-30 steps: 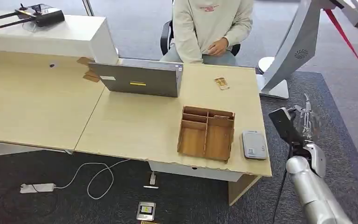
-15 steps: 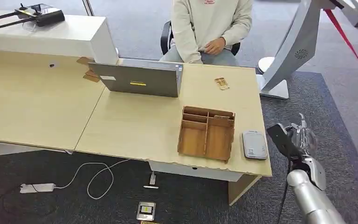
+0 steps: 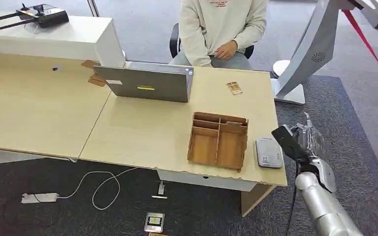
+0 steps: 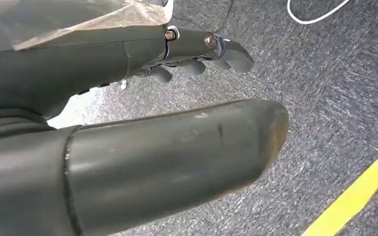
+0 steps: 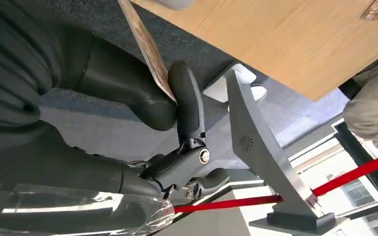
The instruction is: Pass the card to the sensor for recognition and then transmit it.
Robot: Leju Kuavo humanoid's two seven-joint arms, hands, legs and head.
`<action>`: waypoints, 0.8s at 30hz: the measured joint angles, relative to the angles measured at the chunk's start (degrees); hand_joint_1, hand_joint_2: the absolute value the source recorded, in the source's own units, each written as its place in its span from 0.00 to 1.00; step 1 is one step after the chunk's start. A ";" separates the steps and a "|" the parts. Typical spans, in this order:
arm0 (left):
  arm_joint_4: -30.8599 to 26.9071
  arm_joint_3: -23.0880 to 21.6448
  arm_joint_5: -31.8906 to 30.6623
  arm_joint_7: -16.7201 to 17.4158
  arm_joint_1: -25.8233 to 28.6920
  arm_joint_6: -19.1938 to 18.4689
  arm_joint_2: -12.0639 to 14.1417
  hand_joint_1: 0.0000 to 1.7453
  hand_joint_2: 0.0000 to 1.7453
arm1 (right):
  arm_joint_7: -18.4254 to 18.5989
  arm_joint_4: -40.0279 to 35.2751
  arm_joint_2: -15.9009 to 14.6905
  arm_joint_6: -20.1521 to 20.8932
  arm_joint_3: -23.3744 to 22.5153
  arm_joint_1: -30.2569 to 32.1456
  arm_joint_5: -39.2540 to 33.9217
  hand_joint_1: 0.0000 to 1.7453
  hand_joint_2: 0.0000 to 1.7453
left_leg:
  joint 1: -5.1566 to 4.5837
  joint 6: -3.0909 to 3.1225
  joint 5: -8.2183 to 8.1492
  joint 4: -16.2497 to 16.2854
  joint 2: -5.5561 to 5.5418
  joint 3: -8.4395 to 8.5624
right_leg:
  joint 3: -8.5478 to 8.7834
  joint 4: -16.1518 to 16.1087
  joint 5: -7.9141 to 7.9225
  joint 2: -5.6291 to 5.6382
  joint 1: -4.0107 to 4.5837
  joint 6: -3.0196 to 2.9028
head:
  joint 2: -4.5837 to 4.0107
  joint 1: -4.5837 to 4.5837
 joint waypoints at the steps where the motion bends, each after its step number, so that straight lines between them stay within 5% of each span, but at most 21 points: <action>1: 0.00 0.00 0.00 0.00 -0.03 -0.02 0.00 0.00 0.00 | 0.00 0.00 0.19 0.11 0.04 -0.08 0.13 1.00 1.00 | 0.00 0.00 0.00 0.00 0.00 0.00 | 0.00 0.00 0.00 0.00 0.00 0.00 | 0.00 0.00; 24: 0.00 -0.09 -1.88 1.01 -2.02 -1.95 -0.17 0.00 0.00 | 0.94 0.81 4.28 3.47 1.55 0.21 3.39 1.00 1.00 | 0.00 0.00 0.00 0.01 0.00 0.00 | -0.01 -0.01 0.00 0.00 -0.01 0.00 | 0.00 0.00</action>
